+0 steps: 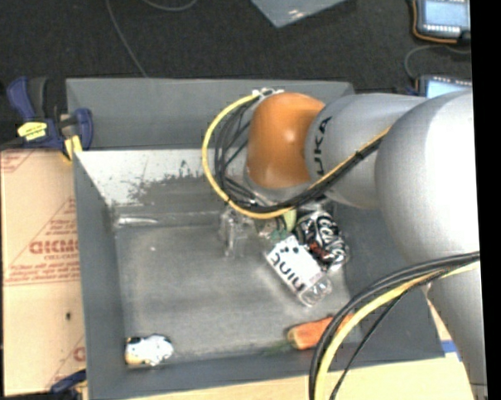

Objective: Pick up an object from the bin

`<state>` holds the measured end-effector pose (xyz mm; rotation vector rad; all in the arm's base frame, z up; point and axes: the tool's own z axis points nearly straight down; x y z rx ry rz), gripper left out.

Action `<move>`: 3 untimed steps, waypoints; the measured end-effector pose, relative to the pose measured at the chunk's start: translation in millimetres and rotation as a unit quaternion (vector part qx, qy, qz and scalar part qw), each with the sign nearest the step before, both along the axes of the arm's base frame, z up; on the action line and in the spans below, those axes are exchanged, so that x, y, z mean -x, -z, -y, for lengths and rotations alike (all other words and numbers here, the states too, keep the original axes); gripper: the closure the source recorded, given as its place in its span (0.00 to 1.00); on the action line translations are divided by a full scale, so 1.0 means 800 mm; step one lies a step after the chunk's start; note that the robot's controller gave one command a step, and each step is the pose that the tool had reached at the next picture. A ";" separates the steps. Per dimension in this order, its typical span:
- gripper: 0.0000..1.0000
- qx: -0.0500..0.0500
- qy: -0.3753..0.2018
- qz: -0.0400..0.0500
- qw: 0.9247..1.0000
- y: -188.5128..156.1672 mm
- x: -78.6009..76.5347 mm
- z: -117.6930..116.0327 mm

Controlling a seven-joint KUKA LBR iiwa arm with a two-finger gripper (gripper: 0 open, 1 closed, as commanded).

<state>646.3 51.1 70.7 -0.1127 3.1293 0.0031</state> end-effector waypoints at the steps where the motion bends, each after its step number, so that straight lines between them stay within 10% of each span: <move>1: 1.00 0.000 0.000 0.000 1.000 -0.004 0.001 0.000; 3: 1.00 0.000 0.000 -0.002 1.000 -0.048 0.002 0.001</move>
Offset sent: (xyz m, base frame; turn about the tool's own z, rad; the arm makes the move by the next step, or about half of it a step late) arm 0.0001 -0.0001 0.0820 0.0000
